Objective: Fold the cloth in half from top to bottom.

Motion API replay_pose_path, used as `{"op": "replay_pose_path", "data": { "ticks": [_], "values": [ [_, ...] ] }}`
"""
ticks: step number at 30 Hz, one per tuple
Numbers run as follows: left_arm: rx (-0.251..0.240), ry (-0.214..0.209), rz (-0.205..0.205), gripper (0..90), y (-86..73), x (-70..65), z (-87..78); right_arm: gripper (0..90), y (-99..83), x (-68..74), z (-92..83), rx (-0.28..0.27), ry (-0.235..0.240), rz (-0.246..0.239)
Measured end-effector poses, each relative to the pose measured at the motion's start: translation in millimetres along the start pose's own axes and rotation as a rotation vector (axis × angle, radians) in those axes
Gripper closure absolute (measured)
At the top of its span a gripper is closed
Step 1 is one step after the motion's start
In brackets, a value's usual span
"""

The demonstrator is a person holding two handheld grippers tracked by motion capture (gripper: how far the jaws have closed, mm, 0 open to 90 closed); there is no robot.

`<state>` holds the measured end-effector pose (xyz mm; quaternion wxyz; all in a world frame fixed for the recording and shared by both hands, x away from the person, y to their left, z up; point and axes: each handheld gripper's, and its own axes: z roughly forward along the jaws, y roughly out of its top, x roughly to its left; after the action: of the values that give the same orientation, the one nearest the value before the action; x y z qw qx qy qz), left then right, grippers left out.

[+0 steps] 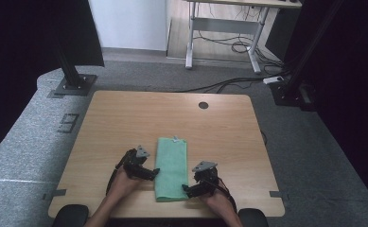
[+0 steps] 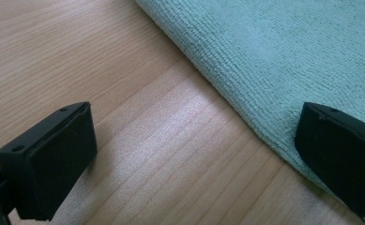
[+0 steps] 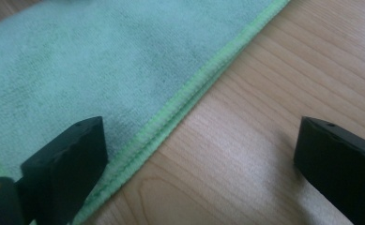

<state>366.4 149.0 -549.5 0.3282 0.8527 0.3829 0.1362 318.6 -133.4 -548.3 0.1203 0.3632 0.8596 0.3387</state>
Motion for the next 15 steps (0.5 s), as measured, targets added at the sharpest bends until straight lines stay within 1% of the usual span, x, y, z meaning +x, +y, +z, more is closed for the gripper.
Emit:
{"op": "replay_pose_path", "data": {
  "ticks": [2, 6, 10, 12, 15],
  "values": [
    [0.001, 0.000, 0.001, 0.0, 0.0, 0.1, -0.1, 5.3, 3.2, -3.2, 0.6, -0.002, 0.013, 0.012],
    [0.000, 0.000, 0.000, 0.0, 0.0, 0.1, 0.0, 7.0, 11.0, -11.3, 3.7, 0.002, 0.007, 0.008],
    [0.000, 0.000, 0.000, 0.0, 0.0, 0.0, 0.0, 8.2, 21.1, -20.4, 7.0, -0.010, 0.018, 0.020],
    [0.000, 0.000, 0.000, 0.0, 0.0, 0.1, -0.1, 9.1, 27.1, -24.7, 8.6, -0.025, 0.023, 0.026],
    [0.001, 0.000, 0.001, 0.0, 0.0, 0.1, -0.1, 12.7, 36.8, -30.3, 11.3, -0.038, 0.030, 0.032]
  ]
}}
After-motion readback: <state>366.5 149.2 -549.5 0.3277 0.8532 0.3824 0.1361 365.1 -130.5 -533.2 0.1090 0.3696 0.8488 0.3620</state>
